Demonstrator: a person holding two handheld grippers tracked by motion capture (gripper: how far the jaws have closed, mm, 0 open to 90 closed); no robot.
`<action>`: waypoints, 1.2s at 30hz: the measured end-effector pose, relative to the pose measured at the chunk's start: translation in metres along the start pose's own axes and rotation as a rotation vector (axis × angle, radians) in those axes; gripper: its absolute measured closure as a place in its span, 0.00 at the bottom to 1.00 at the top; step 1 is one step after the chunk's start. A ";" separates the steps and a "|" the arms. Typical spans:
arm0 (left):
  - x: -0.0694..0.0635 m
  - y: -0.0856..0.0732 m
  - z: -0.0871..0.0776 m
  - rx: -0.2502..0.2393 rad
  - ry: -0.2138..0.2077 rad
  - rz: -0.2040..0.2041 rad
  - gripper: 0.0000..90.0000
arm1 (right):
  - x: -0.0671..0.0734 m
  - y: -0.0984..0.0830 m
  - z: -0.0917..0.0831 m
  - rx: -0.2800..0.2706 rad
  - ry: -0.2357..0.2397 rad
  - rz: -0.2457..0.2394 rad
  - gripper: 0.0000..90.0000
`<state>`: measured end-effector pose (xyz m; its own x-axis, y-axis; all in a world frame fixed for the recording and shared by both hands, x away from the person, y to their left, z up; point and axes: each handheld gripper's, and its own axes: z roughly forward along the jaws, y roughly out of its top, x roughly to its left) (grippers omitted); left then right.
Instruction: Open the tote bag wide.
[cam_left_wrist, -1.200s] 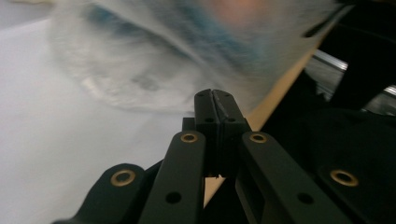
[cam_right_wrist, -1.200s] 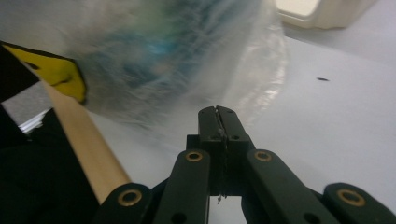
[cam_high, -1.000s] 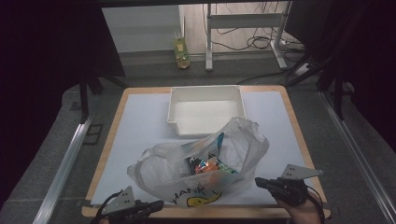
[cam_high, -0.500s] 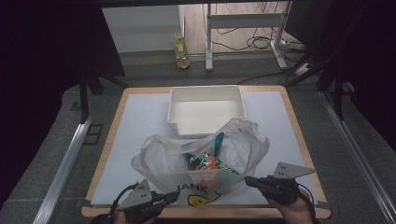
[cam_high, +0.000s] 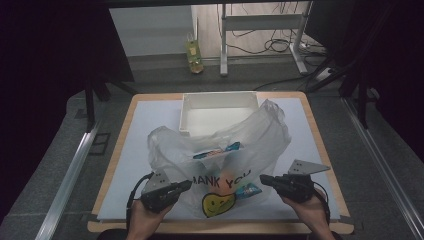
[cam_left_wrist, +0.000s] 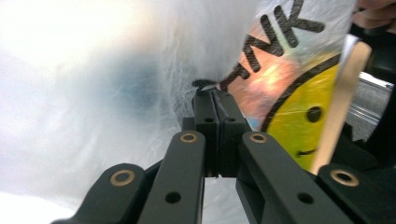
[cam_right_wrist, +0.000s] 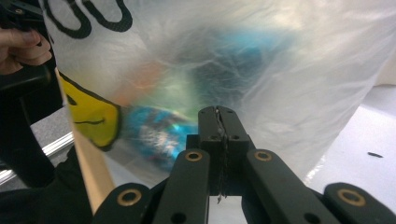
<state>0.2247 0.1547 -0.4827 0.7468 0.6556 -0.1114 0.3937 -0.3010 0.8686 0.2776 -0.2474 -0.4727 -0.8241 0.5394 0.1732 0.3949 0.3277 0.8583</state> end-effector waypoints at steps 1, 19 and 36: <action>0.010 -0.001 0.006 0.017 0.002 0.035 0.99 | -0.003 0.000 0.002 0.002 -0.005 0.003 0.99; 0.045 -0.015 0.043 0.143 0.070 -0.116 0.99 | -0.040 -0.009 0.039 0.111 -0.043 0.120 0.99; 0.052 -0.020 0.031 0.193 0.073 -0.120 0.97 | -0.044 -0.012 0.035 0.164 -0.091 0.146 0.99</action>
<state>0.2723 0.1735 -0.5211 0.6504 0.7411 -0.1667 0.5776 -0.3399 0.7422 0.3230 -0.2482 -0.5077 -0.7163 0.6557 0.2386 0.5737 0.3587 0.7364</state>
